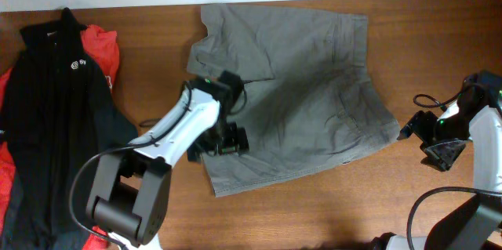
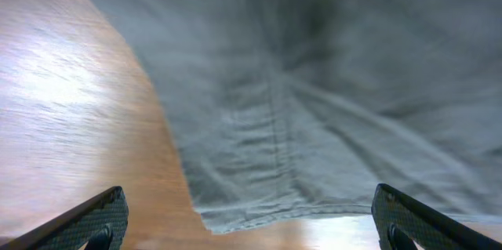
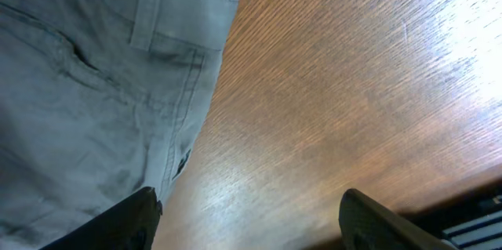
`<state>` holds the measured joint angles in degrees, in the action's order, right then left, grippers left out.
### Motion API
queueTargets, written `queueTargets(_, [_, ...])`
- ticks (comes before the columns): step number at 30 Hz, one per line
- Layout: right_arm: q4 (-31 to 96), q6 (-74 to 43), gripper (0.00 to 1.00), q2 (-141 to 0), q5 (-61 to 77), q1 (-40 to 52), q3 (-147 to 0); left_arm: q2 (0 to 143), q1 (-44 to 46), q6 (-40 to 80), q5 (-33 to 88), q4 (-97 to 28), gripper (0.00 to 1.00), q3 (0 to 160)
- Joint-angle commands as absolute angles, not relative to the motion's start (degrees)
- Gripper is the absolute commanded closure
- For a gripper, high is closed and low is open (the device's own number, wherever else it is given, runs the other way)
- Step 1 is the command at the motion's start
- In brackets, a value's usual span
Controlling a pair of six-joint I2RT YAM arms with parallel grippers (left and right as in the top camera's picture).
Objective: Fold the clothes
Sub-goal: 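Grasp the bottom hems of both legs with left and right grippers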
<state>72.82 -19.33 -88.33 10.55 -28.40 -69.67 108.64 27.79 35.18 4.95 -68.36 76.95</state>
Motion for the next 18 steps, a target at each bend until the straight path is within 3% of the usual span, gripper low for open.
queueTargets(1, [71.09, -19.81, 0.24, -88.01, 9.82, -27.99, -68.49, 108.60, 30.39, 34.70, 6.76, -64.95, 0.01, 71.66])
queueTargets(10, [66.72, -20.45, 0.25, -88.01, 9.82, -23.11, -68.03, 108.62, 33.63, 34.50, 11.33, -58.72, 0.02, 66.54])
queueTargets(12, [65.78, -21.19, 0.25, -88.01, 9.74, -21.50, -67.61, 108.62, 33.61, 34.50, 11.11, -58.63, 0.11, 65.98])
queueTargets(13, [65.41, -21.80, 0.25, -88.01, 9.39, -20.80, -67.37, 108.62, 33.61, 34.50, 10.79, -58.33, 0.27, 65.58])
queueTargets(14, [65.08, -22.00, 0.25, -88.12, 8.67, -20.08, -67.33, 108.62, 33.61, 34.50, 10.09, -57.63, 0.51, 64.75])
queueTargets(18, [65.30, -23.03, 0.26, -88.12, 6.98, -19.90, -67.33, 108.62, 33.52, 34.48, 8.21, -56.51, 0.96, 62.83])
